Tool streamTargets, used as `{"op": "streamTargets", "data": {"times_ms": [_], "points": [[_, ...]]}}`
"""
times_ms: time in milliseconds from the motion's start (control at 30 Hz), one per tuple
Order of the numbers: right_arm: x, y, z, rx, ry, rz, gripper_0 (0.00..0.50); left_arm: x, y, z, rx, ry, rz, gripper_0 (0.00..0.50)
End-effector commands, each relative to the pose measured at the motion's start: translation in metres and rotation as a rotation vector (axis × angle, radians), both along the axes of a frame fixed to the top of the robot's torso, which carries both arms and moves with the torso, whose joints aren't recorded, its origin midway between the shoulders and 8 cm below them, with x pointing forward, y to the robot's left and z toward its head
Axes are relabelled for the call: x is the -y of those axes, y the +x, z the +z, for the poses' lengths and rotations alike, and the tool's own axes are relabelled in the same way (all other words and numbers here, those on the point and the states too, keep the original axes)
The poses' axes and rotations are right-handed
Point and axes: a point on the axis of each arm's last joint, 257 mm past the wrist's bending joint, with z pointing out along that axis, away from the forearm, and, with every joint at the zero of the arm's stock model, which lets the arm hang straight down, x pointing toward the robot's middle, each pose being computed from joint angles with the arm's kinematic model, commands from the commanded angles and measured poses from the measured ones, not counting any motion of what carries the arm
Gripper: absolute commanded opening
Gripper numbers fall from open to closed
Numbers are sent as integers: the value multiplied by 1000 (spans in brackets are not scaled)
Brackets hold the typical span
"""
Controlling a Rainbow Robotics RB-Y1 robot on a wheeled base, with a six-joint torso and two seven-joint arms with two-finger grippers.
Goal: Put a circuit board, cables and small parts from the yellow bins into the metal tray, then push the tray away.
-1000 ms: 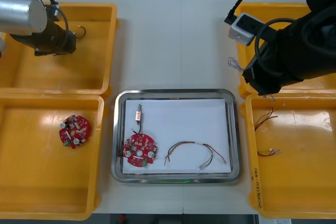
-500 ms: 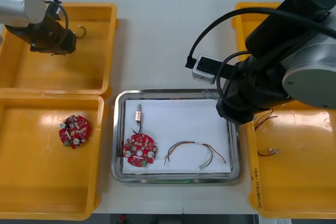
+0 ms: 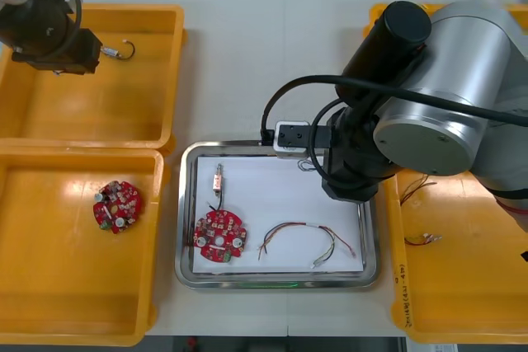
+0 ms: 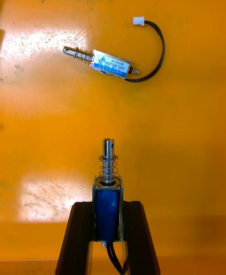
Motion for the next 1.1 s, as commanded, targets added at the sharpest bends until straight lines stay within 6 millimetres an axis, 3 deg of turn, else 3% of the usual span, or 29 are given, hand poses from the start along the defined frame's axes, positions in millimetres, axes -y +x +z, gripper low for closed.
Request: {"op": "streamTargets", "data": {"times_ms": [33,367,533,1100], "points": [[-14,5,-2,23,-44,68,0,-29,-16,30,23,98,-56,0],[-30,17,-20,27,-51,95,0,-11,-48,44,11,98,-76,0],[-35,27,-31,58,-62,96,0,13,-65,50,19,60,-55,0],[-47,53,-66,72,-40,76,0,73,-112,42,15,-30,-33,0]]}}
